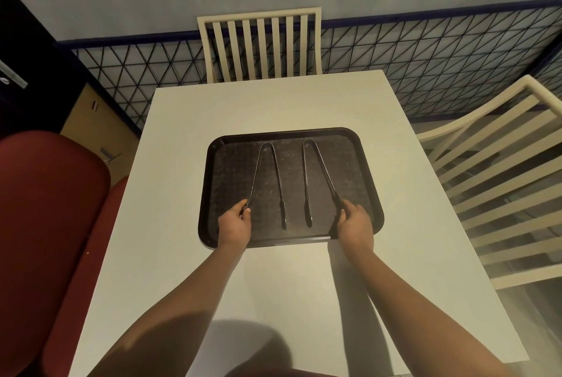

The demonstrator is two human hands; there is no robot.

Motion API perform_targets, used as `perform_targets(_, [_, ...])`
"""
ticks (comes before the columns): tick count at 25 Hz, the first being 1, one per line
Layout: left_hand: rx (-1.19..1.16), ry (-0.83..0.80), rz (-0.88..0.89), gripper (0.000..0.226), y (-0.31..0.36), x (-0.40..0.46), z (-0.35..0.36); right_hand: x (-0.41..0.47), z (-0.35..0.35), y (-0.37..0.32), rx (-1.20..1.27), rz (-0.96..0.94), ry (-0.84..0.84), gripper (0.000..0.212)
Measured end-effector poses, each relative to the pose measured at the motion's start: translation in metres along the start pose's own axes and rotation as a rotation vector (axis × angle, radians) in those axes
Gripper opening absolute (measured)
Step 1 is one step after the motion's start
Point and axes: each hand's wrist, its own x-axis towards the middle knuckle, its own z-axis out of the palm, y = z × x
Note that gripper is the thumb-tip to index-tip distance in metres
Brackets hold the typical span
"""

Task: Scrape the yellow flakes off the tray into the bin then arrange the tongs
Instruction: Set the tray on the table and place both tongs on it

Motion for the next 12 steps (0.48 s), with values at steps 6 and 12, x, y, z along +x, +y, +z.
perform_targets(6, [0.011, -0.002, -0.024, 0.031, 0.0009, 0.0005, 0.0004, -0.0001, 0.0021, 0.0035, 0.071, -0.001, 0.015, 0.031])
perform_targets(12, [0.021, 0.007, -0.034, 0.031, 0.0036, -0.0026, 0.0007, 0.0009, 0.004, 0.0058, 0.07, -0.006, 0.024, 0.032])
